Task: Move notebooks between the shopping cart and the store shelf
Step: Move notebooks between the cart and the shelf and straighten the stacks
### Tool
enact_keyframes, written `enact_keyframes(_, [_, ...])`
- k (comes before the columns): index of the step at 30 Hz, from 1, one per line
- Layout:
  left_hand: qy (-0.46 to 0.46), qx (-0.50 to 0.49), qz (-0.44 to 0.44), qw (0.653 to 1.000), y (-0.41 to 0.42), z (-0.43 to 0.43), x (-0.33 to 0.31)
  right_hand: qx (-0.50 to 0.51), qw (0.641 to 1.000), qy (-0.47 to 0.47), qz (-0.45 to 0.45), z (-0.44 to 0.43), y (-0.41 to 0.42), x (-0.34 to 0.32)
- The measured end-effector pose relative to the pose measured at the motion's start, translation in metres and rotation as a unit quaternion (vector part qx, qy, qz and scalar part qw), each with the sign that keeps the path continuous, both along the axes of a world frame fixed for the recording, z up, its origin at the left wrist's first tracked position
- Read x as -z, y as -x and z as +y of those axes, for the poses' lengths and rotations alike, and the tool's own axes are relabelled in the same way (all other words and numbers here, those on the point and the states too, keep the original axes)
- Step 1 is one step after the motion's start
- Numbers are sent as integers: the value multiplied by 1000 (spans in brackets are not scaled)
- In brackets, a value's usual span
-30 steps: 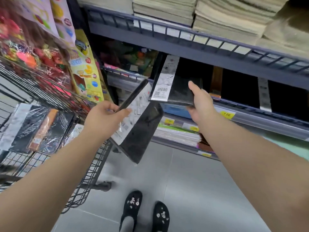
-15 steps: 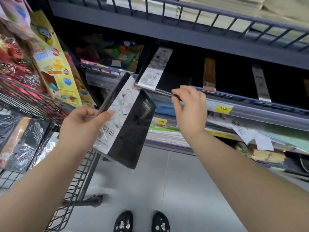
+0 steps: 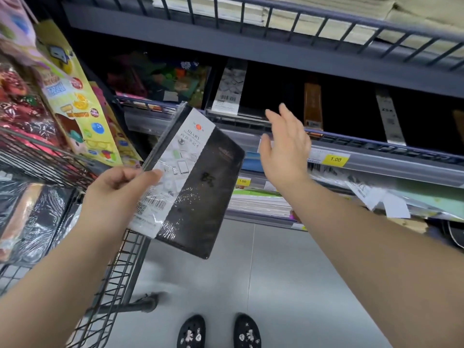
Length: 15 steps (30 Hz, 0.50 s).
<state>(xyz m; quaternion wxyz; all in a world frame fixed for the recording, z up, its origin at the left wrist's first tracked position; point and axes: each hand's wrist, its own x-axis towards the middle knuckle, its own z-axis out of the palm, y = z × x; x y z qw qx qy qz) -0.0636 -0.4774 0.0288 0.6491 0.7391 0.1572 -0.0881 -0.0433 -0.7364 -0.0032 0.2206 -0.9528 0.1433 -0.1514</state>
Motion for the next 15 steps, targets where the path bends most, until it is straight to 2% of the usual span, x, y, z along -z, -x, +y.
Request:
enact_keyframes(2, [41,-8,16,999,4,4,-4,1,990,-134,-43,5,20,-4])
enact_keyframes(6, [92,-24,38,995,9,-10,-20,-18,924,-379,42,29,51,-26])
enact_keyframes(9, [121,-45,63,990,2,-25,-27,-6,893,-441,89,43,67,-44])
enact_keyframes(12, [139,-51,98,984,-6,-39,-29,-36,841,-508,181,45,80,-61])
enact_keyframes(14, [151,-39,107,982,-14,-48,-28,-65,824,-516,224,43,85,-68])
enact_keyframes(15, [148,-23,109,983,-20,-52,-27,-57,819,-527,219,41,84,-70])
